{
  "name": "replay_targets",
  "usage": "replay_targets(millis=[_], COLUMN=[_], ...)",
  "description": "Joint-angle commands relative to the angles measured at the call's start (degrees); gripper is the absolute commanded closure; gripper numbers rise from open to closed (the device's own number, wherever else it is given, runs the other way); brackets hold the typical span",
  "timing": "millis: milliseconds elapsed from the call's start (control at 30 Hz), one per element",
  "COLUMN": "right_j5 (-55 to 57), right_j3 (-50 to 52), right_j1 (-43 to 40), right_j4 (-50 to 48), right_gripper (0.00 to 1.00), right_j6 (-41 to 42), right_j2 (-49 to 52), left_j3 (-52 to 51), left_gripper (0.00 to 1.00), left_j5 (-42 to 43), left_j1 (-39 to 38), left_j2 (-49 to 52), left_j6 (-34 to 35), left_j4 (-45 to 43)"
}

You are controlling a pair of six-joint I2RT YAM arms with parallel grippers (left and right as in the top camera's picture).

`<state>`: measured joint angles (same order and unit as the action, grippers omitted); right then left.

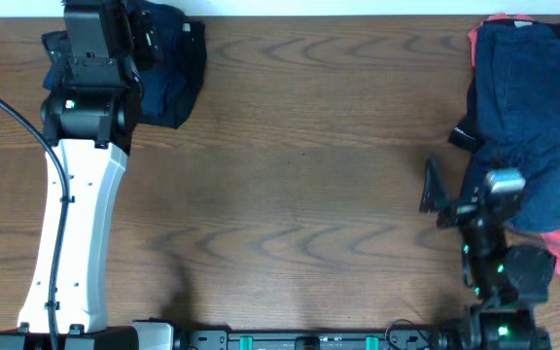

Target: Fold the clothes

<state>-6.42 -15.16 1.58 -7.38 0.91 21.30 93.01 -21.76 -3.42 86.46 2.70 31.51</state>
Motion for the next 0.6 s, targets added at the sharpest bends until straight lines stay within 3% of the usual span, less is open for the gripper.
replay_targets(millis=[0,167,567], right_j5=[-0.74,-0.72,1.27], right_j3=[5.42,11.72,14.86], right_j1=[0.63,0.63,0.68], right_j4=[-0.15,2.56,9.88], right_gripper=[0.01,0.01,0.01], right_j6=[3.15,5.95,5.31], right_j2=[-6.91,-13.88,-17.03], left_j3=[-0.04,-0.04,-0.04], left_gripper=[0.02,0.02,0.02], left_j5=[-0.28,-0.28,-0.28], left_j1=[0.17,0.17,0.17], left_j2=[-0.37,-0.37,-0.37], left_j6=[-0.52,-0.52,-0.52], left_j4=[-0.02,-0.02,-0.02])
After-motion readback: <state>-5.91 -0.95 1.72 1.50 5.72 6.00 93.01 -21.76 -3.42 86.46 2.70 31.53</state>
